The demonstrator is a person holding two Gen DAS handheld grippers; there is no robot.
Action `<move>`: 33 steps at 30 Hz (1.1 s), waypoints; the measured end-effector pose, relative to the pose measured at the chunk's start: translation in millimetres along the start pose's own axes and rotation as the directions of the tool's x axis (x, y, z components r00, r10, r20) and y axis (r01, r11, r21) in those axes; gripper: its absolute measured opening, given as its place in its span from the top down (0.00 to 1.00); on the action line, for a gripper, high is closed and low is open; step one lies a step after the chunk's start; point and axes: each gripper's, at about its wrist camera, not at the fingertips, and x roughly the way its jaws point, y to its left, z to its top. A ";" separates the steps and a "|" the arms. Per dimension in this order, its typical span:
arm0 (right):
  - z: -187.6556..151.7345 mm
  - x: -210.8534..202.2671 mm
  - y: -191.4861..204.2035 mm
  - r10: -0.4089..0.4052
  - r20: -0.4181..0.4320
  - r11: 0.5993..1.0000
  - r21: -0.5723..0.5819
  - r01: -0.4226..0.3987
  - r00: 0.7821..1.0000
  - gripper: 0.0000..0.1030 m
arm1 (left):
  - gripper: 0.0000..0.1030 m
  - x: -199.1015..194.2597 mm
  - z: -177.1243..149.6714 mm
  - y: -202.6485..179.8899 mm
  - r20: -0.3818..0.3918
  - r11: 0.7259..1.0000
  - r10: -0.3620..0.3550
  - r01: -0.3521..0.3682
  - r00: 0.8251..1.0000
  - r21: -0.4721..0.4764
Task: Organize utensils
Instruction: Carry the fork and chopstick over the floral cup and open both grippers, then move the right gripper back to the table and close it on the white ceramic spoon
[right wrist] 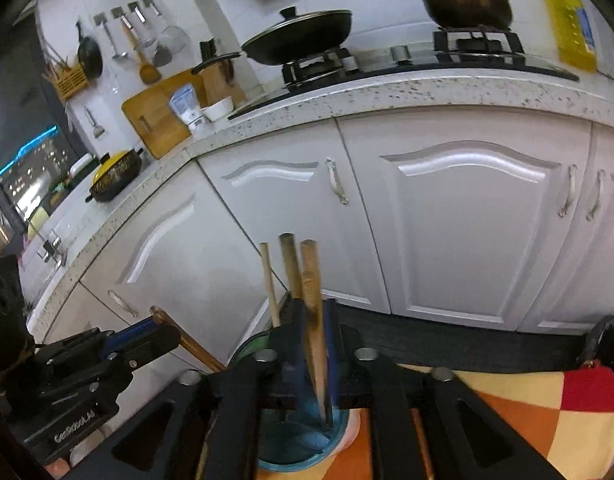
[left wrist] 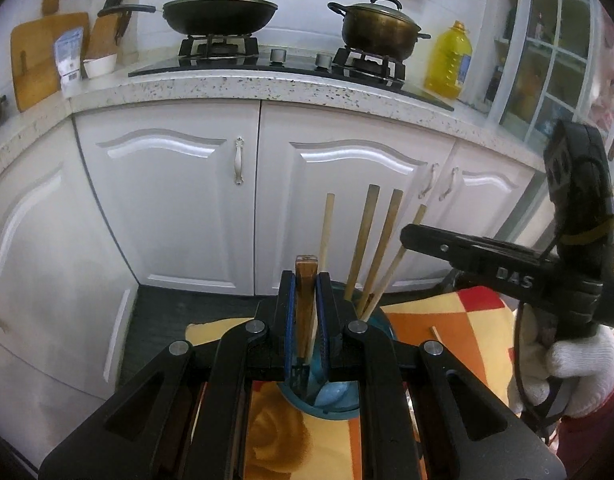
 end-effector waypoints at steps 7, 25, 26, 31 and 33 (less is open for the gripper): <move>-15.4 -13.2 -8.0 -0.013 -0.019 1.000 0.003 0.013 1.000 0.68 | 0.76 -2.3 0.1 4.4 -0.003 0.999 -0.006 0.006 1.000 -0.049; -45.3 -37.8 -2.3 -0.031 -0.049 0.999 -0.015 0.031 0.998 0.66 | 0.57 -23.1 -3.5 -8.9 0.029 0.999 0.040 -0.040 0.999 -0.021; -47.6 -40.8 -2.5 -0.037 -0.050 0.999 -0.016 0.036 0.998 0.66 | 0.57 -25.7 -4.1 -10.2 0.033 0.999 0.046 -0.046 0.998 -0.017; -60.7 -53.8 -7.3 -0.067 -0.053 0.998 -0.026 0.066 0.996 0.64 | 0.57 -36.1 -7.6 -17.0 0.051 0.998 0.064 -0.065 0.997 0.004; -68.4 -58.9 -11.3 -0.077 -0.059 0.997 -0.025 0.075 0.995 0.61 | 0.57 -39.3 -9.4 -21.2 0.055 0.998 0.063 -0.064 0.997 0.011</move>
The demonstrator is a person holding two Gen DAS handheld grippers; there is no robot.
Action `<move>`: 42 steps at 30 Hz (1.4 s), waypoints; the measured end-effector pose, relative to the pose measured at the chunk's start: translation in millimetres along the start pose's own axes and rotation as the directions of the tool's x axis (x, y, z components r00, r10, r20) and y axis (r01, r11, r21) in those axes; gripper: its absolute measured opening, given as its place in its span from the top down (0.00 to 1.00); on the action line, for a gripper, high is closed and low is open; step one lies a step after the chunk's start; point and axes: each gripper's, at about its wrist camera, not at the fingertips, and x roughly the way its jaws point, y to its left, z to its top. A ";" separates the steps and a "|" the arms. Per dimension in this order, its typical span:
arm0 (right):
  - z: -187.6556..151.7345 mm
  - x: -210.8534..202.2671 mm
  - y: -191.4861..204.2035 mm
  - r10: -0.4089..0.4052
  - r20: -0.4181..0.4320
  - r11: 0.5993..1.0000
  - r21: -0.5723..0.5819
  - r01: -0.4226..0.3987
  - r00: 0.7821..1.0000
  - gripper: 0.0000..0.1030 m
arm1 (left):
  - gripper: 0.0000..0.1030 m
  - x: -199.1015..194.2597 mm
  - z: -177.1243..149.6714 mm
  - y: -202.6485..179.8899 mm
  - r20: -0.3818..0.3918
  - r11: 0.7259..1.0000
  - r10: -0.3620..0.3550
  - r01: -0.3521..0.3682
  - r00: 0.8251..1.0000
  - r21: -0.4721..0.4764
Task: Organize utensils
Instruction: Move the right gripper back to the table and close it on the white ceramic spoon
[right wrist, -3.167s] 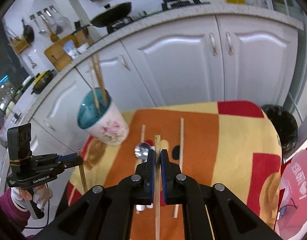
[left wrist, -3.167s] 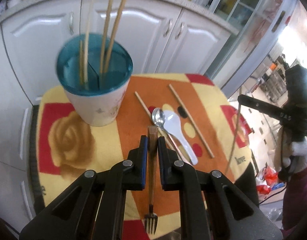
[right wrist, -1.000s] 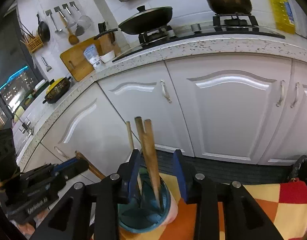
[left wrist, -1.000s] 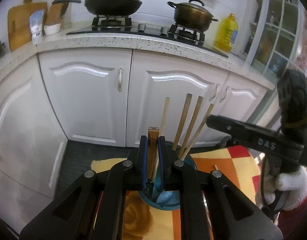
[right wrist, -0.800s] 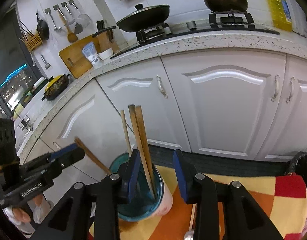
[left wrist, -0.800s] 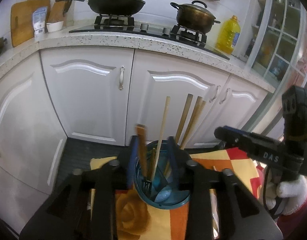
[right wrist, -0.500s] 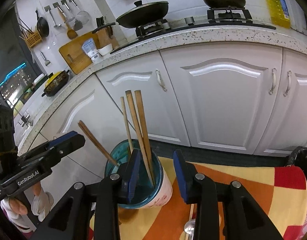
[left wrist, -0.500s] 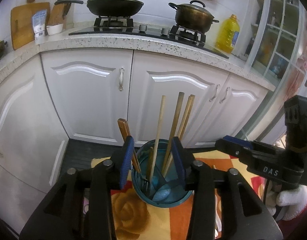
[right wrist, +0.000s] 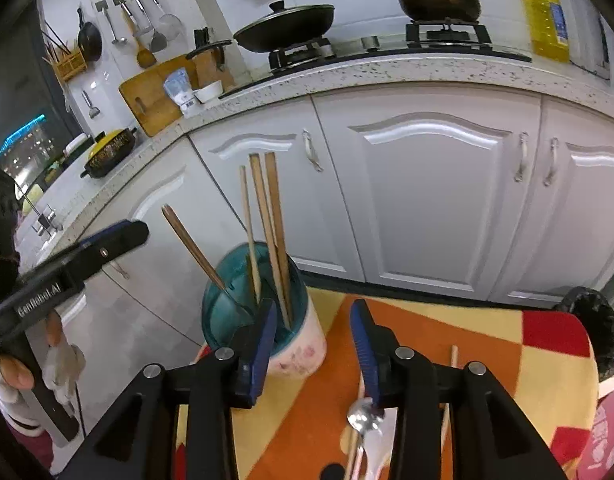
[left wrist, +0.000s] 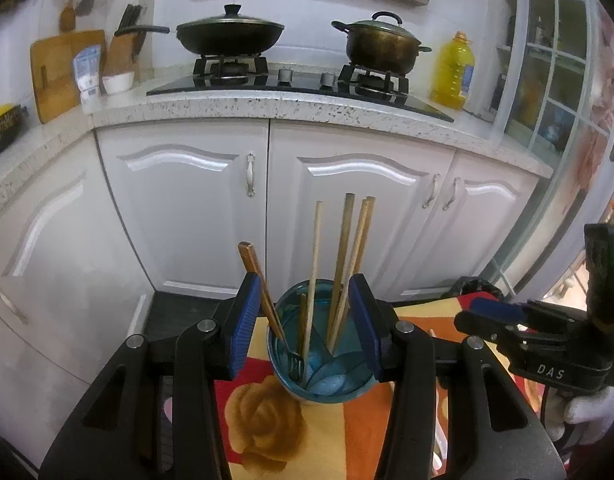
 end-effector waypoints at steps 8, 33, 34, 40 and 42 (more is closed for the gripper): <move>-34.3 -4.6 -23.5 -0.049 -0.050 0.999 0.018 0.050 0.998 0.61 | 0.57 -7.3 -14.2 -19.2 -0.015 1.000 -0.015 0.015 1.000 0.026; -148.9 70.7 -83.1 0.027 -0.295 0.985 0.173 0.026 0.955 0.86 | 0.57 80.8 -135.2 -74.6 -0.345 0.987 -0.152 0.160 0.926 -0.007; -149.6 71.8 -85.2 0.051 -0.292 0.981 0.192 0.006 0.955 0.88 | 0.57 84.1 -137.1 -75.2 -0.352 0.987 -0.150 0.158 0.924 -0.007; -159.4 60.4 -83.4 0.082 -0.281 0.976 0.215 -0.021 0.956 0.95 | 0.57 103.8 -147.0 -79.9 -0.391 0.988 -0.146 0.155 0.909 -0.009; -167.3 52.5 -84.2 0.080 -0.274 0.973 0.229 -0.016 0.958 0.95 | 0.57 109.3 -149.4 -80.8 -0.399 0.987 -0.154 0.161 0.904 -0.016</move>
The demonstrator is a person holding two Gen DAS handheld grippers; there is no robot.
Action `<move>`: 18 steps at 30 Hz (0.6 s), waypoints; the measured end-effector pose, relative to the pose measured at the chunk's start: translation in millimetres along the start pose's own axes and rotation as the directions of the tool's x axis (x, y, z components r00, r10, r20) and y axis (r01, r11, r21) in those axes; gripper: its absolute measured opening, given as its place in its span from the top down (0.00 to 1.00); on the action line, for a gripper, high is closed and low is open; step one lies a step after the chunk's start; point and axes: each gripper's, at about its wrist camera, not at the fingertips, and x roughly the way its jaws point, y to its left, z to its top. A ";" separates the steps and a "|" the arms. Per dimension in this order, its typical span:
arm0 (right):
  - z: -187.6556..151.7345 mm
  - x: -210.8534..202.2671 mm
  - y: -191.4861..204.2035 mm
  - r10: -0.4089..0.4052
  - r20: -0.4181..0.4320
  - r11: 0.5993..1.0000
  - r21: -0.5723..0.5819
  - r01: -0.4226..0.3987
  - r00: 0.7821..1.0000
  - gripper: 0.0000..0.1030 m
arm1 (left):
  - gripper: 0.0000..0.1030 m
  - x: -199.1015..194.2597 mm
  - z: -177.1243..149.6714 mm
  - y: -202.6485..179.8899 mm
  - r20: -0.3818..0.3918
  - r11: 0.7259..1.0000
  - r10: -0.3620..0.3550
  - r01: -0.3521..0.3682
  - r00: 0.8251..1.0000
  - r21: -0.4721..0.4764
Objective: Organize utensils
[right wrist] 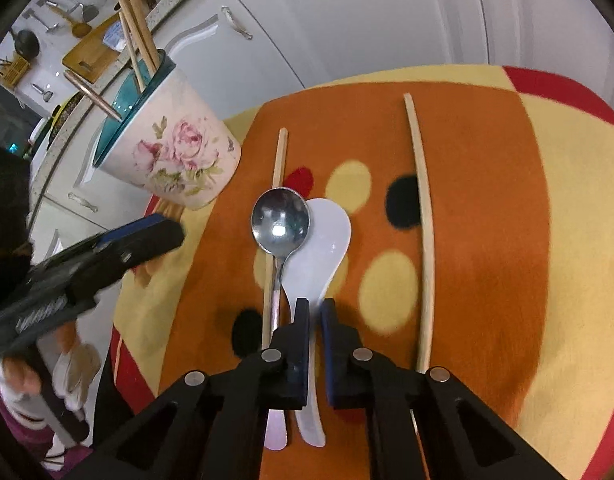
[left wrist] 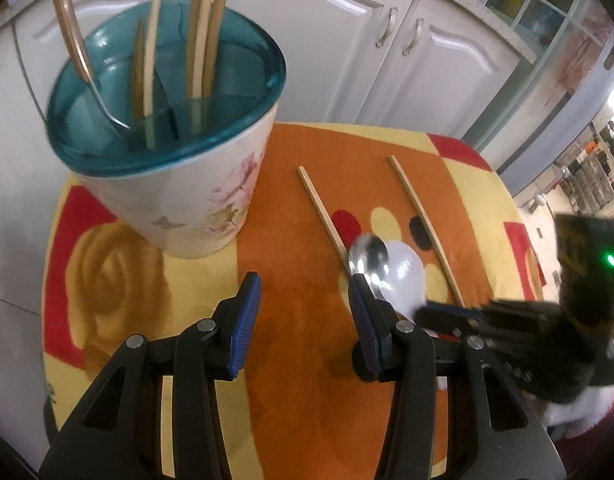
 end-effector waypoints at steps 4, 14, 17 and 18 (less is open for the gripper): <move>-22.4 -14.5 -8.2 0.007 0.009 0.998 0.056 -0.008 1.000 0.96 | 0.57 11.4 -1.2 -4.7 -0.017 1.000 -0.030 0.030 0.999 0.010; -30.7 -13.2 -3.5 0.018 -0.002 0.997 0.069 -0.018 1.000 0.96 | 0.57 23.9 -10.3 -30.4 -0.075 0.984 -0.151 0.157 0.986 0.088; -33.1 -16.0 -8.3 0.027 0.001 0.996 0.079 -0.027 1.000 0.96 | 0.57 30.8 -5.6 -39.2 -0.099 0.976 -0.169 0.180 0.981 0.123; -33.0 -16.4 -8.6 0.028 0.003 0.996 0.082 -0.028 1.000 0.96 | 0.57 35.0 -4.5 -42.8 -0.114 0.972 -0.177 0.192 0.978 0.133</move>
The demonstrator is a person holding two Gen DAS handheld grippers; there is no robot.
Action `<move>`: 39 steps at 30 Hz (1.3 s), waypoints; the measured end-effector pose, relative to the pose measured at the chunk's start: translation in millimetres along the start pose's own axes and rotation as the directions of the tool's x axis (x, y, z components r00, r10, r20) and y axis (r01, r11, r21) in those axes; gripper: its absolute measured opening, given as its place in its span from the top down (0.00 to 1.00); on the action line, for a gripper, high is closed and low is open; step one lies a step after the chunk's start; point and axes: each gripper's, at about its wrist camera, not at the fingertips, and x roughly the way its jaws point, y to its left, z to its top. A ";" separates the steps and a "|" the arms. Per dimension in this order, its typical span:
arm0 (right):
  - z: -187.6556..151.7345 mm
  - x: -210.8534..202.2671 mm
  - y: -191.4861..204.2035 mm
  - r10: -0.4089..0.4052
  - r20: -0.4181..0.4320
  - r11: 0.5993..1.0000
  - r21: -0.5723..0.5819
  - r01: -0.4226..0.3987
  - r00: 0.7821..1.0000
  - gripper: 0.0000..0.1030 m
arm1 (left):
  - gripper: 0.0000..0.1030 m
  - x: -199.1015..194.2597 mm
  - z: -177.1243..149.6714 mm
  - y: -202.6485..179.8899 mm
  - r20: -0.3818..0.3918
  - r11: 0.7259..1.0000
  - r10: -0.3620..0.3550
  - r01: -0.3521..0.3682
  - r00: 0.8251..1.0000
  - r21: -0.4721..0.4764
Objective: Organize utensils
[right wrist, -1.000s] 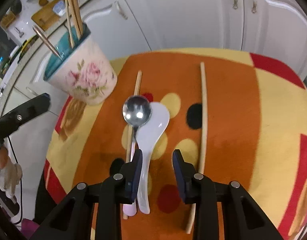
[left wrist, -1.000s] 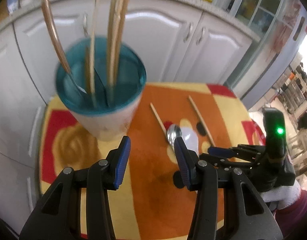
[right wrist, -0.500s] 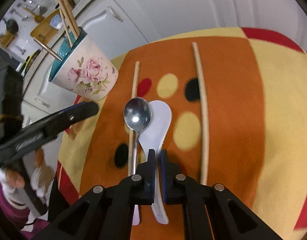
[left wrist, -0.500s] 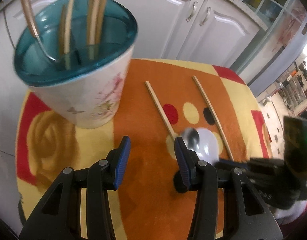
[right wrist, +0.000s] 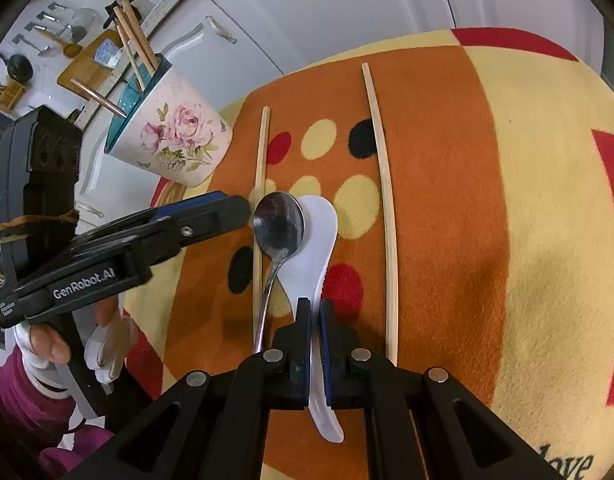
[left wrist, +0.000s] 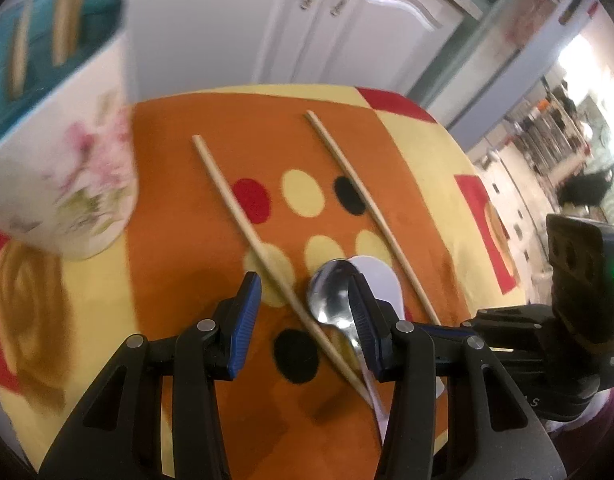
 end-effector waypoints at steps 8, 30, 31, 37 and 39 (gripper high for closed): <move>-1.8 -2.7 -1.9 -0.007 -0.003 1.000 -0.001 0.007 1.000 0.96 | 0.97 10.2 2.0 -9.6 -0.028 0.997 0.011 -0.009 1.000 0.074; 9.2 11.2 1.7 -0.012 -0.083 0.999 -0.046 0.008 0.996 0.90 | 0.63 -31.6 -17.2 30.6 0.010 0.995 -0.096 0.096 0.995 -0.034; 8.0 10.2 0.5 -0.006 -0.080 0.999 -0.036 0.004 0.997 0.90 | 0.63 -26.2 -13.7 25.4 0.004 0.995 -0.101 0.101 0.995 -0.026; 6.2 8.7 -2.6 0.013 -0.070 1.000 -0.013 -0.014 0.997 0.90 | 0.76 2.0 -5.5 0.2 -0.058 0.994 -0.091 0.095 0.994 0.057; 4.4 6.5 -3.0 0.015 -0.065 1.000 -0.017 -0.016 0.998 0.89 | 0.95 9.0 -6.6 -6.5 -0.075 0.993 -0.044 0.051 0.996 0.103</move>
